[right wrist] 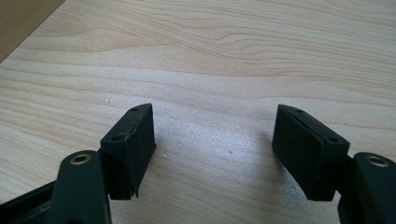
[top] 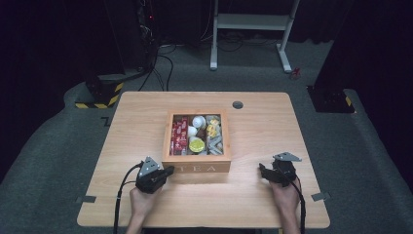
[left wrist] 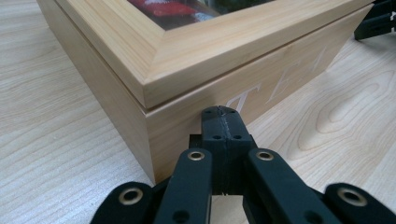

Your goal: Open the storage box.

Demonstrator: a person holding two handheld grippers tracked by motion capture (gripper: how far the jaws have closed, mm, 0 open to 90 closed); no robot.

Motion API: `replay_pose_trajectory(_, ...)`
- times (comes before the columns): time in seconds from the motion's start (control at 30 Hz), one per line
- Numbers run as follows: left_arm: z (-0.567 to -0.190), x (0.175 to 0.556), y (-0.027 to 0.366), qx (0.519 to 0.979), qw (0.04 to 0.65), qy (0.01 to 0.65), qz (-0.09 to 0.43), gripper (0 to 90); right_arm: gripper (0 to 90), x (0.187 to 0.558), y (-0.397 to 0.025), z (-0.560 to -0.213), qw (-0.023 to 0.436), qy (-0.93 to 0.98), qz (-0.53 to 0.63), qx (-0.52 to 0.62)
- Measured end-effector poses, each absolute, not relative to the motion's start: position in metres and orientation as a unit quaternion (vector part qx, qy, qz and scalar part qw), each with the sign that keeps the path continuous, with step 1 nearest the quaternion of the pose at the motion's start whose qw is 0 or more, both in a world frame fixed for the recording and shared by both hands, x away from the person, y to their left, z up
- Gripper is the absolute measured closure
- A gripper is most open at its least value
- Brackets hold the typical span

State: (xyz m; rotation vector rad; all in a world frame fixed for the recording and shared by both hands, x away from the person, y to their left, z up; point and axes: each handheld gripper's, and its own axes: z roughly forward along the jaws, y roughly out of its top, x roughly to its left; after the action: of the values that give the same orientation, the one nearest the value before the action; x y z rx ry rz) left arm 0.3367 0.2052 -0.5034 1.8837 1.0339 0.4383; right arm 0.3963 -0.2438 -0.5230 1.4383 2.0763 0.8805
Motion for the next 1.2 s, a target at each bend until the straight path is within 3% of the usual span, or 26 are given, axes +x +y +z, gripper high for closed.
replay_pose_trajectory(1.2, -0.485, 0.341, 0.206, 0.774, 0.455, 0.406, 0.171, 90.0, 29.4, 0.396, -0.244, -0.523, 0.231, 0.757, 0.32, 0.52)
